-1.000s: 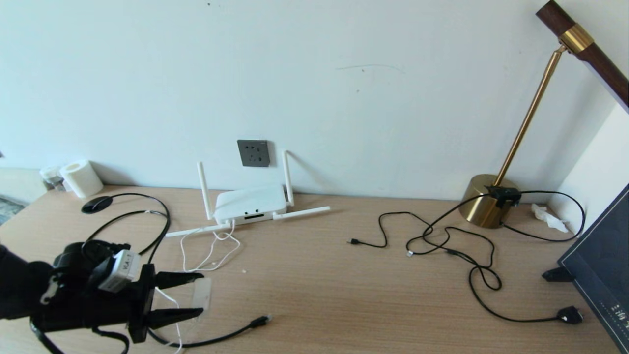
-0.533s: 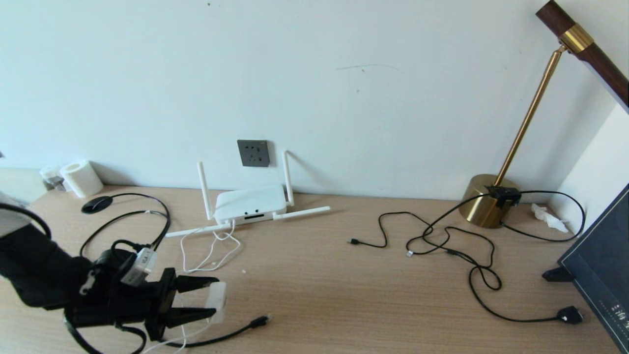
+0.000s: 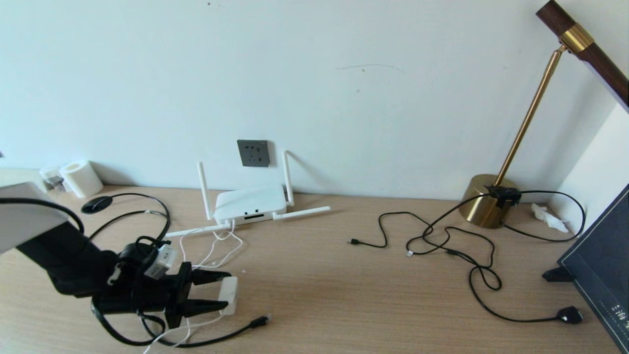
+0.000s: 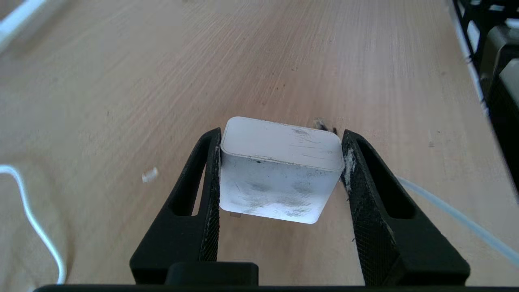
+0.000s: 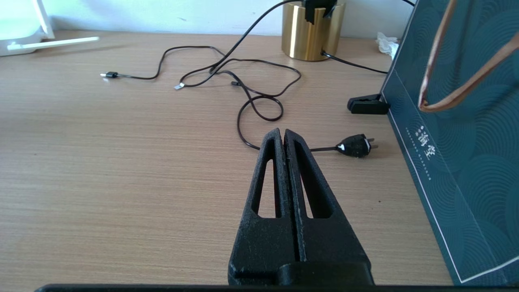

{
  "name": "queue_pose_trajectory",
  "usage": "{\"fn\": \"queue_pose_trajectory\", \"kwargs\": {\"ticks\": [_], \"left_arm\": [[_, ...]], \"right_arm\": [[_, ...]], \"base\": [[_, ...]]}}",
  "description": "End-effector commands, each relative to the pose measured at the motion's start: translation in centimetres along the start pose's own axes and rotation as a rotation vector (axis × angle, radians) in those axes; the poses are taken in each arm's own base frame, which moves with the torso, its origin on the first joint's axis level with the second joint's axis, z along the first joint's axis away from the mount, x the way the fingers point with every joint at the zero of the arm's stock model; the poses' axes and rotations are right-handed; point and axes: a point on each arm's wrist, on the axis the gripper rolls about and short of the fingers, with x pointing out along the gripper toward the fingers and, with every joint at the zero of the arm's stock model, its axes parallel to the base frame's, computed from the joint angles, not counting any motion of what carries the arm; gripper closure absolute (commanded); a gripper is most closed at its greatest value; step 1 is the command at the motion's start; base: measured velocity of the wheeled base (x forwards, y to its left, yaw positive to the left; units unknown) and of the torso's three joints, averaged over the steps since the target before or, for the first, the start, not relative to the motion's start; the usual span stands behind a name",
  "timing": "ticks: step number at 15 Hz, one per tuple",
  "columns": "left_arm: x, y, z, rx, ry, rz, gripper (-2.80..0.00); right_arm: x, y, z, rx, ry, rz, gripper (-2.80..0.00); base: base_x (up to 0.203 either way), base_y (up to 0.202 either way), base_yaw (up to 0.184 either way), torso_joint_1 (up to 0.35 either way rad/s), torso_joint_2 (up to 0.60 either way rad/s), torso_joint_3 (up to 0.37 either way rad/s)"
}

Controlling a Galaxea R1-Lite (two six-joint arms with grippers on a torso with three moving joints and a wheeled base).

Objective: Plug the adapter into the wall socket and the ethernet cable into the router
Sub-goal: Plug plug into socket

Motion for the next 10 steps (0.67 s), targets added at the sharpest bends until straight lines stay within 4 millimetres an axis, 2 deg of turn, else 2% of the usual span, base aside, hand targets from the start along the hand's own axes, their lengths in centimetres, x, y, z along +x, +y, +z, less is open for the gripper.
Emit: {"fn": "queue_pose_trajectory", "kwargs": {"ticks": [1,6,10], "left_arm": [[0.2,1.0,-0.3,0.073,-0.008,0.013,0.0],[0.3,2.6,-0.1,0.143,-0.007,0.026,0.0],[0.5,3.4,-1.1,0.137,-0.01,0.025,0.0]], "right_arm": [[0.0,0.0,0.0,0.001,0.0,0.0,0.0],[0.0,0.0,0.0,0.001,0.0,0.0,0.0],[0.0,0.0,0.0,0.0,0.001,0.0,0.0]], "base": [[0.0,0.0,0.0,0.0,0.0,0.0],[0.0,0.0,0.0,0.0,0.0,0.0],[0.0,0.0,0.0,0.0,0.0,0.0]]}}
